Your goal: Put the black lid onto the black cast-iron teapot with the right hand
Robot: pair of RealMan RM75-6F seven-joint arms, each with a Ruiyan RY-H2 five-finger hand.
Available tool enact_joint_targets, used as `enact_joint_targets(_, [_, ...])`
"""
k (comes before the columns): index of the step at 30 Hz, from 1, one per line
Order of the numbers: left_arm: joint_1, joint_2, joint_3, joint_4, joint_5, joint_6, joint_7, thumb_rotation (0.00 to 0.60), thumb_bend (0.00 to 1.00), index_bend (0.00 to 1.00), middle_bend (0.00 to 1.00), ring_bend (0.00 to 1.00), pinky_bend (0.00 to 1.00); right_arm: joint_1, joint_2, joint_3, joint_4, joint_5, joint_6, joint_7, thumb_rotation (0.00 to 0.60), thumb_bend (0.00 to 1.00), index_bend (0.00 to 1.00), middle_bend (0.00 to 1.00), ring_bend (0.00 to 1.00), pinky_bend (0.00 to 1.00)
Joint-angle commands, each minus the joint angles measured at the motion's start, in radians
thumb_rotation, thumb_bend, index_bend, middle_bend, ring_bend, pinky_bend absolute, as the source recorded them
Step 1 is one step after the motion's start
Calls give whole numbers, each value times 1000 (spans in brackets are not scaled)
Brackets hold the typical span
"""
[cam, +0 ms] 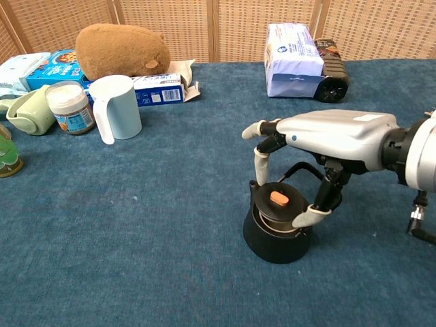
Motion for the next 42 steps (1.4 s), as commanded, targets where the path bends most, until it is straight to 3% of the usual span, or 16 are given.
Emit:
enact_joint_targets(1, [0, 0, 0, 1, -1, 1, -2, 600, 171, 0, 0, 0, 73, 2, -4, -4, 6, 9, -6, -1, 600, 231, 463, 49, 36, 0])
enact_joint_targets(15, [0, 3, 1, 2, 1, 1, -7, 600, 171, 0, 0, 0, 73, 6, -11, -6, 19, 33, -8, 0, 600, 230, 458, 49, 36, 0])
enact_joint_targets(21, [0, 3, 1, 1, 1, 0, -6, 600, 171, 0, 0, 0, 73, 10, 6, -8, 11, 33, -27, 17, 600, 231, 300, 33, 30, 0])
enact_joint_targets(25, [0, 3, 1, 1, 2, 0, -5, 600, 171, 0, 0, 0, 73, 11, 12, -7, 11, 27, -31, 28, 600, 230, 266, 30, 28, 0])
enact_joint_targets(42, [-2, 5, 2, 1, 2, -2, -9, 600, 171, 0, 0, 0, 73, -12, 107, 36, -73, -47, 17, 114, 600, 229, 256, 40, 33, 0])
